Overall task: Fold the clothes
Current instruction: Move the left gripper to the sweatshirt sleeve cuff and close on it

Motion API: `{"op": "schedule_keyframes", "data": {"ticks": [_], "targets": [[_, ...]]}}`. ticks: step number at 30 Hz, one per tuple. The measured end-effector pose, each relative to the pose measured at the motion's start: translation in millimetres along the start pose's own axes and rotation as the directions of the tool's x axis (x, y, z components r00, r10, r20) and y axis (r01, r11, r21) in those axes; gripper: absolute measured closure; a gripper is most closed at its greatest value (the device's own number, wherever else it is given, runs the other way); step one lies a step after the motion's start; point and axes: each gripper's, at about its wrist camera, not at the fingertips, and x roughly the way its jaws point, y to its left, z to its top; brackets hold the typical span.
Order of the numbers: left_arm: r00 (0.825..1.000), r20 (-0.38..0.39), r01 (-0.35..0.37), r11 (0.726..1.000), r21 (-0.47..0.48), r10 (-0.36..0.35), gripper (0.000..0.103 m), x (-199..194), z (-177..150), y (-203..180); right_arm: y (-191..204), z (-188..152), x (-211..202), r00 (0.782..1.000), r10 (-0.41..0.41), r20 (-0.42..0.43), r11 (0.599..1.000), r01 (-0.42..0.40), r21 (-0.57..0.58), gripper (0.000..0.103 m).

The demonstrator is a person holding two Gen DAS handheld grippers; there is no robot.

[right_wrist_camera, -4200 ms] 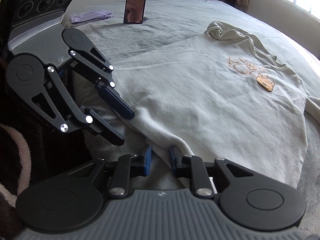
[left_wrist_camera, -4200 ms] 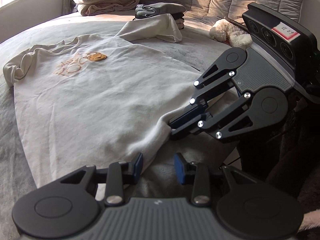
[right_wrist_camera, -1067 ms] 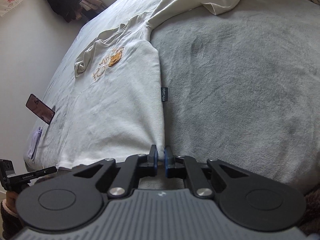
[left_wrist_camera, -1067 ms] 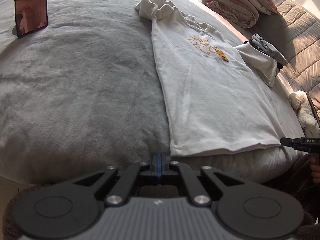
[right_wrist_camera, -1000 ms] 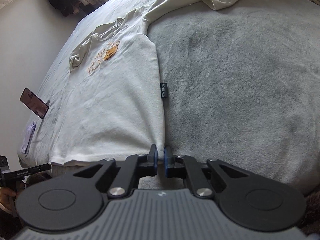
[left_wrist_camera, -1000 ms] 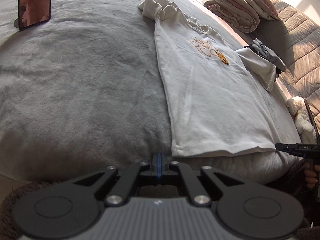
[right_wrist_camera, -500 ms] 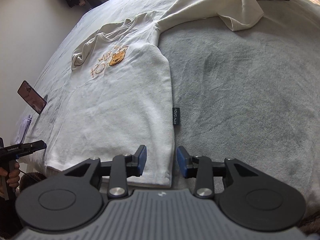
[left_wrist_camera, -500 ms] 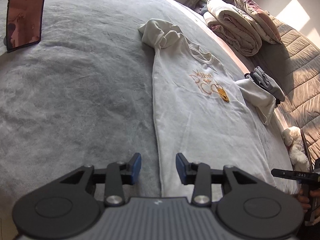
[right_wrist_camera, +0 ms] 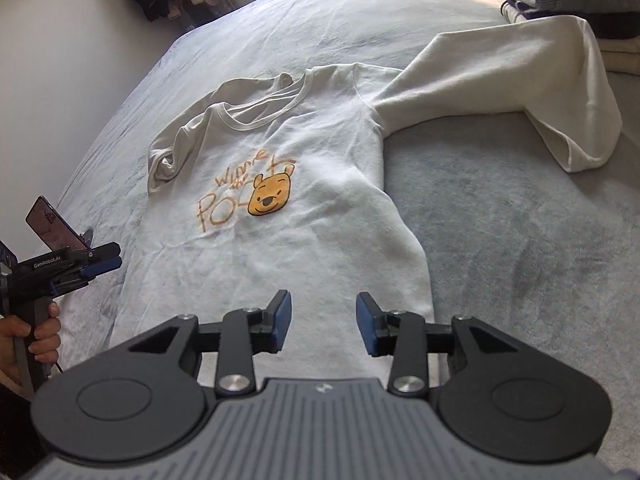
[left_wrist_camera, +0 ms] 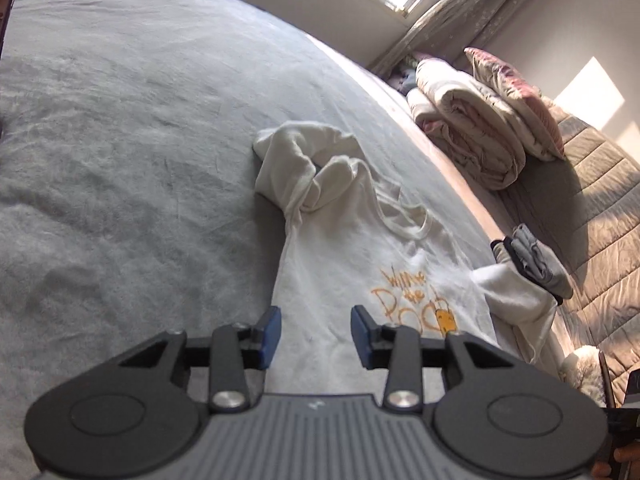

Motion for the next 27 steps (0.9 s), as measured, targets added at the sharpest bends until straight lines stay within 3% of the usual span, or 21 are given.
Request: {"op": "schedule_keyframes", "data": {"ticks": [1,5,10,18,21,27], "targets": [[0.998,0.052,0.025,1.000,0.013,-0.026,0.079,1.1,-2.9,2.4,6.5,5.5,7.4,1.000,0.004,0.000,1.000,-0.004,-0.003,0.062],[0.993,0.082,0.083,0.997,-0.010,-0.082,0.079,15.1,-2.5,7.6,37.6,31.9,41.7,1.000,0.016,0.005,0.999,-0.016,-0.031,0.062],[0.997,0.034,0.067,0.998,-0.001,-0.066,0.079,38.6,-5.0,6.1,77.5,72.5,89.8,0.999,0.036,0.030,0.996,-0.033,-0.086,0.061],[0.999,0.040,0.017,0.999,0.044,-0.019,0.077,46.4,-8.0,3.9,123.5,132.1,161.1,0.982,0.123,0.144,0.990,-0.113,-0.079,0.058],[0.999,0.049,0.019,0.998,0.068,-0.022,0.069,48.8,-12.2,2.5,134.2,141.1,183.9,0.973,0.119,0.197,0.987,-0.095,-0.128,0.058],[0.996,0.062,0.054,0.998,0.042,-0.057,0.065,52.0,-13.3,7.8,131.3,135.5,215.4,0.962,0.131,0.240,0.971,-0.075,-0.227,0.058]]}}
